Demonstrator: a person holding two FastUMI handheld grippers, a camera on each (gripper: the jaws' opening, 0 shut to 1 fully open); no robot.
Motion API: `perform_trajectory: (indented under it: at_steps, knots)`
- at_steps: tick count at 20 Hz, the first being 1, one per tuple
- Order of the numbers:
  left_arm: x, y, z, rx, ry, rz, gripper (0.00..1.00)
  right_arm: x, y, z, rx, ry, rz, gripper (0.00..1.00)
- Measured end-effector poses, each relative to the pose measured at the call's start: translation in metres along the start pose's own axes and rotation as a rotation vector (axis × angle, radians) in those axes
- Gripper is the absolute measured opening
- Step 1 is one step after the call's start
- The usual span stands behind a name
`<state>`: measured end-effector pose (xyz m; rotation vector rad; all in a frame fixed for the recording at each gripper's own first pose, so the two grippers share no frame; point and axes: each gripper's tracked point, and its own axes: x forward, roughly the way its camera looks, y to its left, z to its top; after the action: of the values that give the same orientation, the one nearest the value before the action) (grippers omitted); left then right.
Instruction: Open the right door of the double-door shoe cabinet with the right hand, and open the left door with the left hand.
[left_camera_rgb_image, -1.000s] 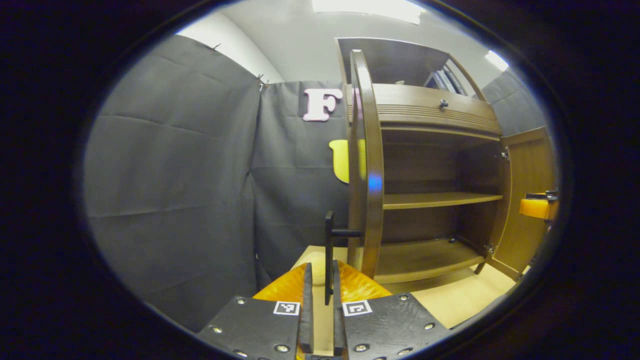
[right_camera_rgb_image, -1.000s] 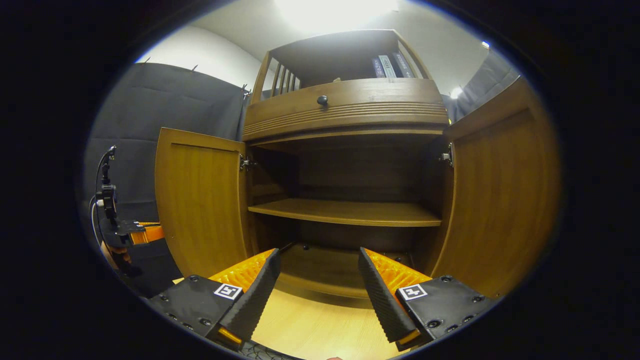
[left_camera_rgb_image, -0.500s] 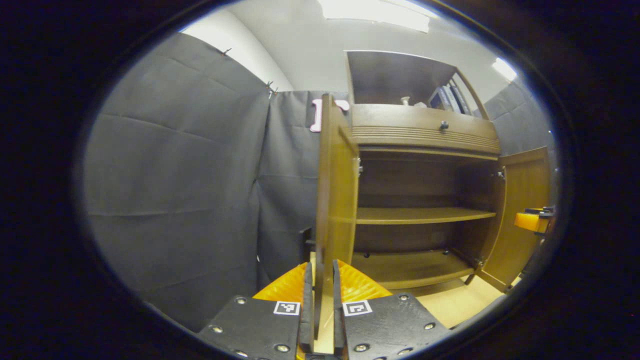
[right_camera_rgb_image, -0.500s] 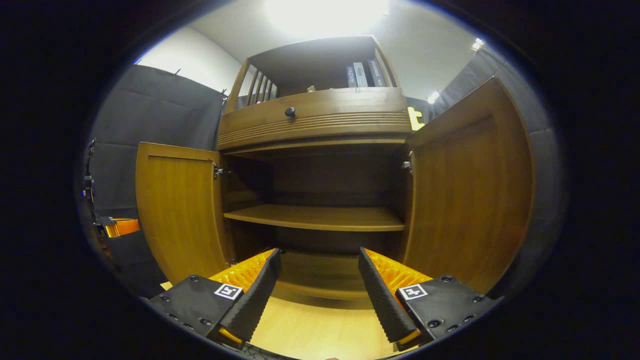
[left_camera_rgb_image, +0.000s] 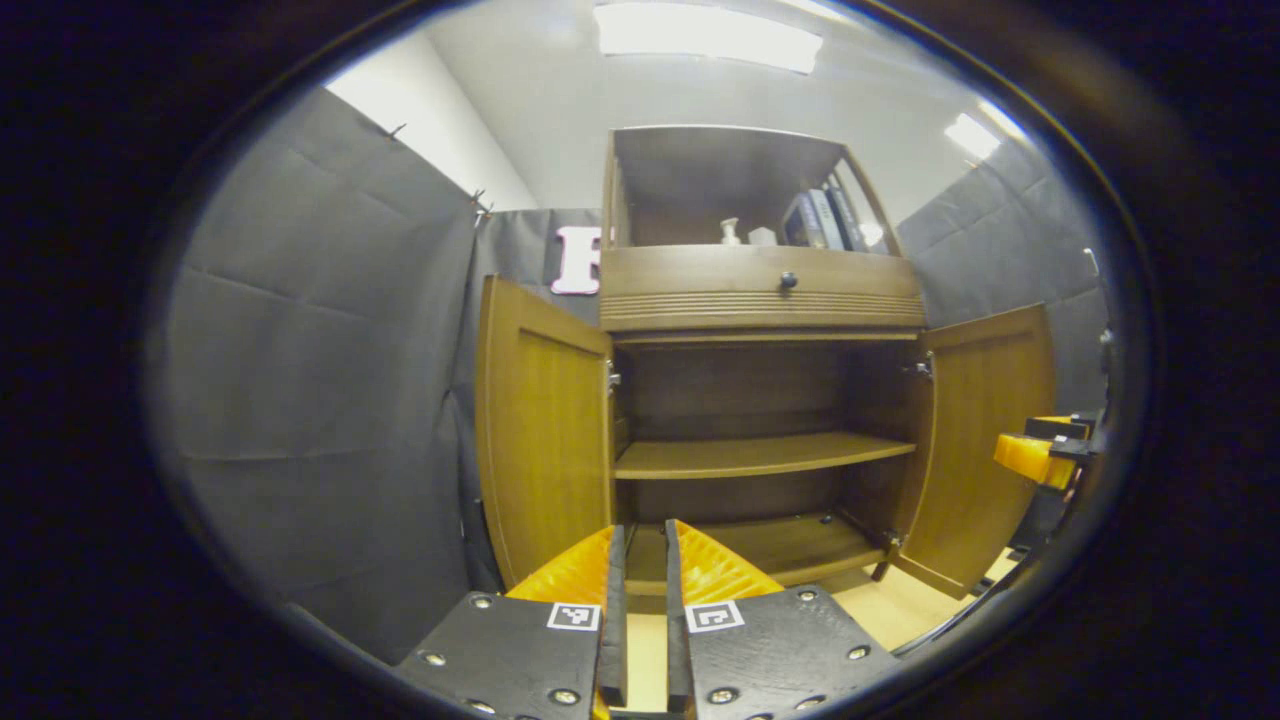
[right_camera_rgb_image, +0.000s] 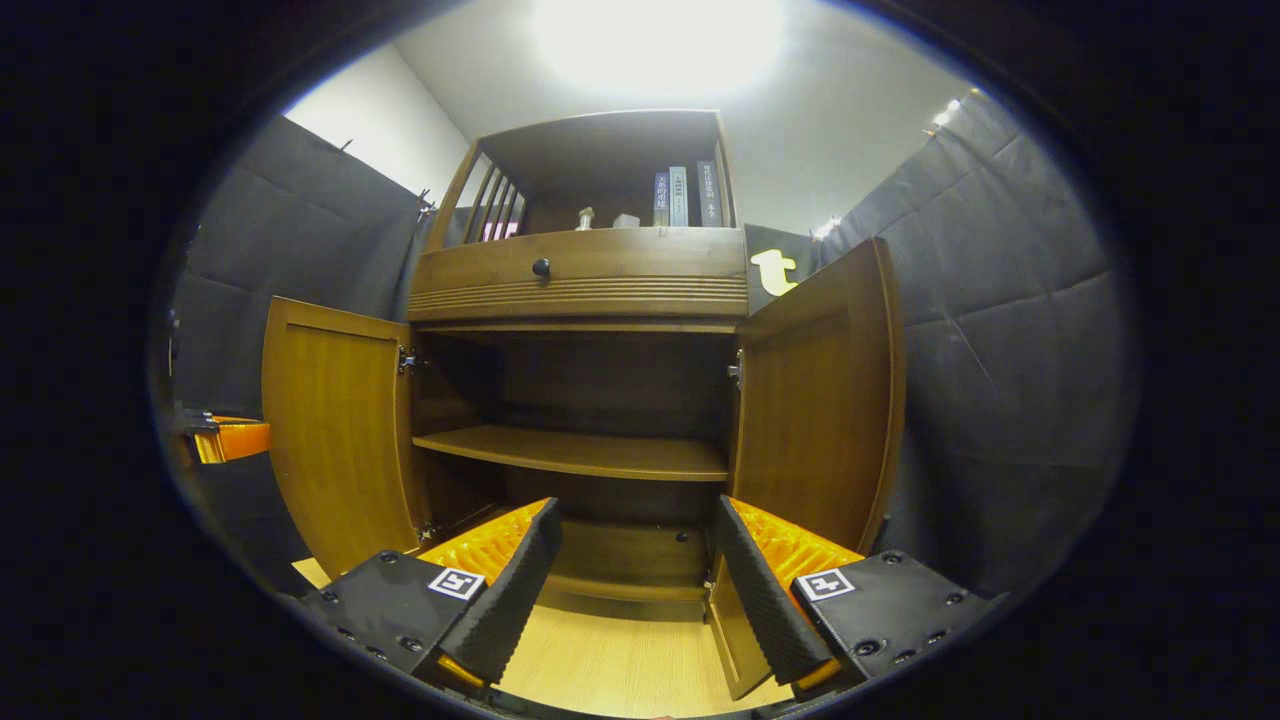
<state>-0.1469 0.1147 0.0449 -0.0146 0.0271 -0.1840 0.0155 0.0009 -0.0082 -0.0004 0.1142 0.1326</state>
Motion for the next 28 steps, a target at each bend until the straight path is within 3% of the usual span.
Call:
perform_trajectory:
  at_steps: [7,13,20,28]
  knots:
    - [-0.029,-0.004,0.002,0.029,-0.017,0.029,0.18,-0.037,-0.011,-0.012,0.008,0.015,-0.046,0.98]
    - [-0.04,0.008,0.0,0.01,-0.022,0.094,0.54,-0.043,-0.014,-0.01,0.009,0.014,-0.055,0.97]
    - [-0.04,0.013,0.004,0.033,-0.039,0.104,0.96,-0.04,-0.022,-0.007,0.024,0.005,-0.084,0.98]
    - [-0.036,0.019,0.002,0.03,-0.03,0.118,0.96,-0.035,-0.026,-0.007,0.026,0.002,-0.103,0.98]
